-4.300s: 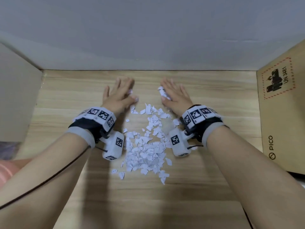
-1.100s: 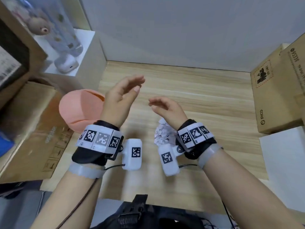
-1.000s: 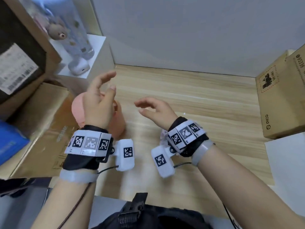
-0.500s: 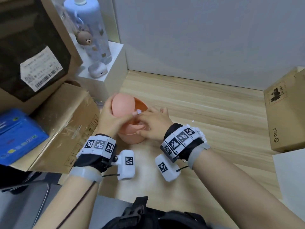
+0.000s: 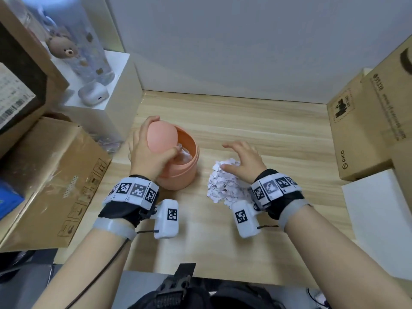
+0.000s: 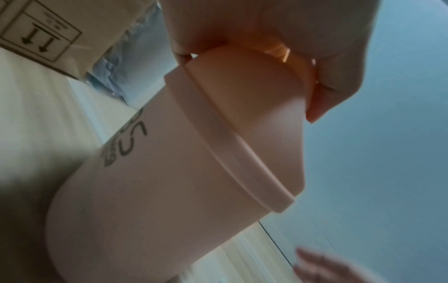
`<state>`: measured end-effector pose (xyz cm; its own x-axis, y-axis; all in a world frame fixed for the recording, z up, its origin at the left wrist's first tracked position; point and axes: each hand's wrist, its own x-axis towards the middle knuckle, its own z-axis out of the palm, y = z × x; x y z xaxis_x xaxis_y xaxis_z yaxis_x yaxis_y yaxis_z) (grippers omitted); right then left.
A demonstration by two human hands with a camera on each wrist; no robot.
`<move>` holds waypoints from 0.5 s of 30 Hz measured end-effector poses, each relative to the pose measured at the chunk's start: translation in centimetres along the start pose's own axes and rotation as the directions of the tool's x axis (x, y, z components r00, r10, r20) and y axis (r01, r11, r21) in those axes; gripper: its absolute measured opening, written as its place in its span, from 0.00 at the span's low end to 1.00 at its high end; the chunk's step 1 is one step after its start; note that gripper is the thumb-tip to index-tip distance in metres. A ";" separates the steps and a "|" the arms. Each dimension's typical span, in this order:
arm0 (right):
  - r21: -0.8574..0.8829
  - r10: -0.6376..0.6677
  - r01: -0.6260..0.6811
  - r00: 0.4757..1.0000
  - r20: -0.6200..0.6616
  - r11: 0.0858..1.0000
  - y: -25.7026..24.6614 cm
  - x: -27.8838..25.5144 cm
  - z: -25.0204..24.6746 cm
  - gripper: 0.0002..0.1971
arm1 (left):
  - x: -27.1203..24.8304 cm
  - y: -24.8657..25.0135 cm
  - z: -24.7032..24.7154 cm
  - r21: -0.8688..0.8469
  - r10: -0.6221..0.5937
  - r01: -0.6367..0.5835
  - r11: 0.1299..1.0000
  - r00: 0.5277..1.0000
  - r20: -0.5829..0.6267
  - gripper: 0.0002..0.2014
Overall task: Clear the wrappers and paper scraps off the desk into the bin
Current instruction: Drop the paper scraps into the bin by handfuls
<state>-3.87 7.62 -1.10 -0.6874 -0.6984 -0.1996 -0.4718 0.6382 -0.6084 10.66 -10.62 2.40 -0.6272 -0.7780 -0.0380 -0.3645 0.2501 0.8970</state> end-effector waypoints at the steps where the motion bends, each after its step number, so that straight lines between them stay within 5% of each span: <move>1: -0.054 0.080 -0.075 0.993 0.092 0.996 1.1 -0.2 0.0 0.29 | -0.1 0.2 0.2 0.008 -0.006 0.006 1.000 1.000 0.000 0.34; 3: -0.172 0.151 -0.110 0.956 0.251 0.979 2.5 -0.8 0.6 0.33 | -0.3 0.7 0.6 0.031 -0.011 0.011 0.999 1.000 -0.010 0.35; 7: -0.381 0.159 0.017 0.890 0.427 0.924 3.6 -1.7 2.6 0.37 | -0.7 1.0 1.2 0.050 -0.004 0.005 0.999 0.999 -0.032 0.36; 10: -0.471 0.147 0.060 0.909 0.390 0.880 3.9 -1.9 3.6 0.30 | -0.7 0.9 1.4 0.042 0.004 -0.002 0.999 0.999 -0.036 0.36; 15: -0.349 0.042 0.029 0.980 0.194 0.937 4.5 -1.8 3.9 0.18 | -0.7 0.9 1.4 0.047 0.008 -0.006 0.999 0.999 -0.042 0.36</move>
<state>-2.58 10.51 -6.42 -0.5865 -0.7206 -0.3699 -0.6546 0.6906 -0.3074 9.80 -9.02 2.59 -0.6006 -0.7994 -0.0127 -0.3931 0.2814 0.8754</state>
